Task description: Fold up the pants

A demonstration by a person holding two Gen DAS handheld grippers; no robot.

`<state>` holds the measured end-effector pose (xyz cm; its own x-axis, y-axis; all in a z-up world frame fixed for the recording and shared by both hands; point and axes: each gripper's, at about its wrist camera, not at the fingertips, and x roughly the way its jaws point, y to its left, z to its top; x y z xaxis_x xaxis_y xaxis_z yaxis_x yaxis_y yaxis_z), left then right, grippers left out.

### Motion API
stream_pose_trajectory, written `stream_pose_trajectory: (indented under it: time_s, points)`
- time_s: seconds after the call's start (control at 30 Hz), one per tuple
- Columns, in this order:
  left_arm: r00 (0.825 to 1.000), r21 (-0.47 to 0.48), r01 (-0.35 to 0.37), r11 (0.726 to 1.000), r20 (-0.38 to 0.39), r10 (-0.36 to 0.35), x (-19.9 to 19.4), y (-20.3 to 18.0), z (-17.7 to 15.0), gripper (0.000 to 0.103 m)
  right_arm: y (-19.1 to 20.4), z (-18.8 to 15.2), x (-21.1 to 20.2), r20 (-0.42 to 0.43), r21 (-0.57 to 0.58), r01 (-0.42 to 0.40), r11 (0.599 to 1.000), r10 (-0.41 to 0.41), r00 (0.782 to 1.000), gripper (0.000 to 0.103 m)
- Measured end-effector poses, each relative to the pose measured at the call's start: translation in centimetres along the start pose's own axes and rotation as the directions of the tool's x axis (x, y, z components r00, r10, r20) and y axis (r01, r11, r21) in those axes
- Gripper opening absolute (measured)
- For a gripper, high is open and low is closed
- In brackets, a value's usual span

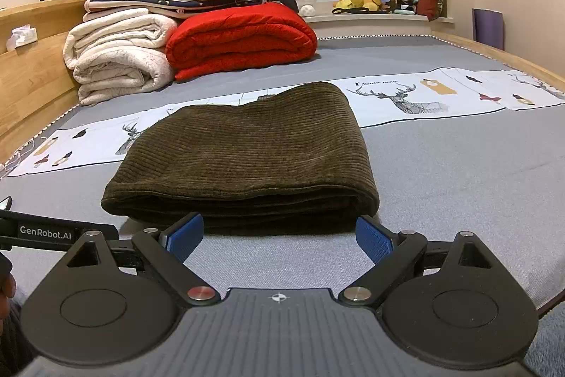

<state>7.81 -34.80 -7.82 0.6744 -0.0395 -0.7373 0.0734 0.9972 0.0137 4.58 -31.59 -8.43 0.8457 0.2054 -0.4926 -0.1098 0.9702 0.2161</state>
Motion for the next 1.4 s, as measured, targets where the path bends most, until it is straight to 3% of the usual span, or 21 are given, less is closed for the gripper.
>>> stream_pose_trajectory:
  time_s: [1.4]
  points:
    - [1.000, 0.030, -0.017, 0.999, -0.024, 0.017, 0.60, -0.58, -0.05, 0.103, 0.66, -0.11, -0.01, -0.001, -0.051, 0.005, 0.999, -0.006, 1.000, 0.094]
